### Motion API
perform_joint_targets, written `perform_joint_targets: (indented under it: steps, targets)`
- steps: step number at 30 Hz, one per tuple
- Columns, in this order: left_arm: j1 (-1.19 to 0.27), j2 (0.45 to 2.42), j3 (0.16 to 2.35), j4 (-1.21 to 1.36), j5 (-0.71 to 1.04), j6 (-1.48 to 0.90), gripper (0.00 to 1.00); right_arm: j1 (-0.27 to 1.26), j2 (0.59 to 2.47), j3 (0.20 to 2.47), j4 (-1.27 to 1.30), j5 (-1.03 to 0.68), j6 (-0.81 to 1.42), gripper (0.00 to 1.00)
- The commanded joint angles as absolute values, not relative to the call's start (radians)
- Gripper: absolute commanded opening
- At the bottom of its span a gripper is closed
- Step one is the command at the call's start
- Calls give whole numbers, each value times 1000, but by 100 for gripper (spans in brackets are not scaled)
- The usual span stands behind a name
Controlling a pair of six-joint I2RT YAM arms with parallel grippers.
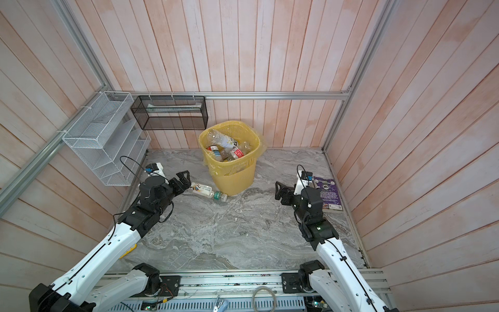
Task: Throw the plastic bottles in the bin
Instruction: 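Draw the left arm back and lower it onto the crane-labelled bottle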
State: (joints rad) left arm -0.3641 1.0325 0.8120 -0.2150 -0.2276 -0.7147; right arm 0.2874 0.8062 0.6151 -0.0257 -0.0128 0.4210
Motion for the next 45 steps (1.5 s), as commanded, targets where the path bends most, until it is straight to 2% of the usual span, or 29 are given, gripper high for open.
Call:
perform_joint_targets:
  steps: [1, 7, 20, 32, 41, 45]
  targets:
    - [-341, 1101, 802, -254, -142, -821, 100, 294, 823, 595, 26, -67, 438, 90]
    - [-318, 1287, 829, -185, -37, -906, 100, 298, 805, 596, -16, 7, 437, 91]
    - [-294, 1618, 1022, -198, -67, -965, 100, 297, 715, 549, -91, 161, 427, 94]
    - [-294, 1794, 1176, -297, -78, -947, 100, 295, 735, 525, -82, 198, 392, 95]
    - [-294, 1933, 1297, -359, -33, -814, 93, 287, 770, 519, -68, 212, 359, 95]
    - [-294, 2002, 1374, -418, -4, -724, 86, 283, 776, 518, -73, 234, 342, 95]
